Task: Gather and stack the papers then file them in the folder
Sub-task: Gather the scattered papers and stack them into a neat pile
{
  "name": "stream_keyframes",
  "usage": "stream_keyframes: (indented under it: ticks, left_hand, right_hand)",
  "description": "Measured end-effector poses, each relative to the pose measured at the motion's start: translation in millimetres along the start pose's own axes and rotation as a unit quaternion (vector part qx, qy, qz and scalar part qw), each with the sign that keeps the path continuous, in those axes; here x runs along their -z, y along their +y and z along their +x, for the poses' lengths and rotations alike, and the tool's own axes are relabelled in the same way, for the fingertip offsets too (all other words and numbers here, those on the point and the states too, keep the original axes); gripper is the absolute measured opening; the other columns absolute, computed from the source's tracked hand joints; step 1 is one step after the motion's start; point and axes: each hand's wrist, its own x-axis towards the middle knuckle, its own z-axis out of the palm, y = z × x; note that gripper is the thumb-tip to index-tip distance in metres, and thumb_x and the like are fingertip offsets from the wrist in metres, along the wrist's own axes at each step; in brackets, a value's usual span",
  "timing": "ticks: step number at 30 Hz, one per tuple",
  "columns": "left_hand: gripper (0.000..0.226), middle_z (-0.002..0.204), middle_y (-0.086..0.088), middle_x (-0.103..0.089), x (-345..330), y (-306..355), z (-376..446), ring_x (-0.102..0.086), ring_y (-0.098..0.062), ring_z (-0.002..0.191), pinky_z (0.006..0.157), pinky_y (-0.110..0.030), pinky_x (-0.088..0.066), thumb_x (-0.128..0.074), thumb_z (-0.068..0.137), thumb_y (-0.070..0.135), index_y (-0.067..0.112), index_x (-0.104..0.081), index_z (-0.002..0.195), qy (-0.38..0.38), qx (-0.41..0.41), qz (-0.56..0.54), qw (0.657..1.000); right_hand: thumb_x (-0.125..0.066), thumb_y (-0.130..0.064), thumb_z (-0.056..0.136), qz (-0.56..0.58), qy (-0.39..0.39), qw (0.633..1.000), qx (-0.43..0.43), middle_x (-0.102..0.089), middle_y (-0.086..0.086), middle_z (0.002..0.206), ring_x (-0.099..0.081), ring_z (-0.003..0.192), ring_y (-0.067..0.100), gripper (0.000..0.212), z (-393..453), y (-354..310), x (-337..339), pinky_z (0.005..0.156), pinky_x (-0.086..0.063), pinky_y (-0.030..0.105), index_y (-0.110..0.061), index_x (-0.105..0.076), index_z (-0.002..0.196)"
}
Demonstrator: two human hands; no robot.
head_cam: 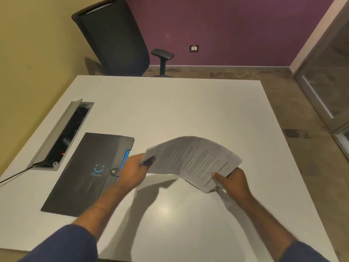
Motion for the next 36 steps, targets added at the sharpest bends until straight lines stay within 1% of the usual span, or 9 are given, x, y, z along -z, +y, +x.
stream_keyframes:
  ticks: [8, 12, 14, 18, 21, 24, 27, 32, 36]
  left_hand:
    - [0.039, 0.056, 0.008, -0.056, 58, 67, 22, -0.050, -0.012, 0.055, 0.054, -0.030, -0.034, -0.062, 0.095, 0.025, 0.024, -0.054, 0.056, -0.111, -0.126, 0.243, 0.955]
    - [0.048, 0.054, 0.015, -0.052, 56, 101, 22, -0.047, -0.003, 0.054, 0.050, -0.026, -0.031, -0.063, 0.093, 0.025, 0.041, -0.055, 0.048, -0.146, -0.152, 0.284, 0.936]
    - [0.044, 0.060, 0.011, -0.057, 54, 112, 22, -0.049, -0.006, 0.058, 0.051, -0.027, -0.033, -0.060, 0.095, 0.028, 0.036, -0.053, 0.052, -0.157, -0.160, 0.315, 0.922]
    - [0.021, 0.077, 0.007, -0.070, 54, 118, 20, -0.062, -0.015, 0.073, 0.060, -0.030, -0.044, -0.058, 0.096, 0.029, 0.028, -0.069, 0.078, -0.176, -0.168, 0.323, 0.915]
    - [0.016, 0.101, 0.012, -0.075, 53, 110, 20, -0.067, -0.016, 0.097, 0.084, -0.034, -0.050, -0.068, 0.091, 0.031, 0.035, -0.073, 0.105, -0.138, -0.220, 0.279, 0.925]
    - [0.078, 0.145, 0.002, -0.054, 50, 94, 16, -0.044, -0.022, 0.138, 0.117, -0.043, -0.029, -0.081, 0.075, 0.046, 0.026, -0.048, 0.143, 0.025, -0.282, 0.228, 0.932]
    - [0.107, 0.154, 0.003, -0.040, 41, 79, 1, -0.038, -0.016, 0.140, 0.115, -0.037, -0.031, -0.088, 0.064, 0.052, 0.027, -0.032, 0.151, 0.140, -0.154, 0.004, 0.978]
    - [0.064, 0.130, -0.005, -0.069, 22, 54, -16, -0.064, -0.026, 0.121, 0.105, -0.043, -0.050, -0.086, 0.071, 0.038, 0.021, -0.064, 0.129, -0.247, 0.008, -0.333, 0.910]
    - [0.040, 0.127, -0.004, -0.071, 8, 46, -20, -0.066, -0.024, 0.119, 0.103, -0.043, -0.048, -0.079, 0.081, 0.028, 0.026, -0.070, 0.121, -0.210, 0.016, -0.355, 0.911]
  right_hand:
    - [-0.090, -0.039, 0.062, -0.238, -0.021, 0.949, 0.207, -0.043, -0.008, 0.147, -0.038, 0.134, 0.012, 0.113, 9, -68, 8, 0.110, -0.033, 0.036, -0.034, -0.021, 0.151]
    - [-0.086, -0.040, 0.065, -0.236, -0.210, 0.927, 0.203, -0.062, -0.023, 0.122, -0.058, 0.111, -0.005, 0.080, 0, -88, -16, 0.093, -0.047, 0.017, -0.049, -0.046, 0.134]
    - [-0.078, -0.025, 0.076, -0.235, -0.210, 0.928, 0.200, -0.072, -0.023, 0.086, -0.066, 0.081, -0.006, 0.031, -1, -90, -23, 0.068, -0.050, 0.016, -0.050, -0.067, 0.092]
    - [-0.070, -0.010, 0.083, -0.228, -0.180, 0.940, 0.179, -0.051, -0.015, 0.048, -0.043, 0.047, 0.002, 0.033, 3, -82, -23, 0.049, -0.034, 0.018, -0.023, -0.055, 0.056]
    - [-0.069, -0.001, 0.079, -0.200, -0.187, 0.950, 0.149, -0.050, -0.011, 0.055, -0.044, 0.051, 0.005, 0.027, 3, -81, -19, 0.054, -0.036, 0.028, -0.011, -0.053, 0.058]
    - [-0.074, -0.014, 0.084, -0.096, -0.210, 0.967, 0.104, -0.076, 0.000, 0.086, -0.073, 0.078, 0.016, 0.008, -1, -83, -8, 0.070, -0.056, 0.034, -0.009, -0.075, 0.089]
    - [-0.076, -0.016, 0.084, 0.006, -0.210, 0.976, 0.066, -0.078, 0.004, 0.105, -0.075, 0.094, 0.026, 0.028, -4, -82, 0, 0.084, -0.059, 0.044, -0.016, -0.073, 0.111]
    - [-0.080, -0.018, 0.078, 0.074, -0.225, 0.970, 0.046, -0.076, 0.007, 0.112, -0.073, 0.101, 0.029, 0.040, -6, -78, 0, 0.087, -0.058, 0.046, -0.015, -0.070, 0.117]
    - [-0.078, -0.016, 0.080, 0.063, -0.217, 0.972, 0.060, -0.077, 0.004, 0.107, -0.075, 0.096, 0.026, 0.033, -8, -77, -2, 0.080, -0.062, 0.039, -0.017, -0.072, 0.112]
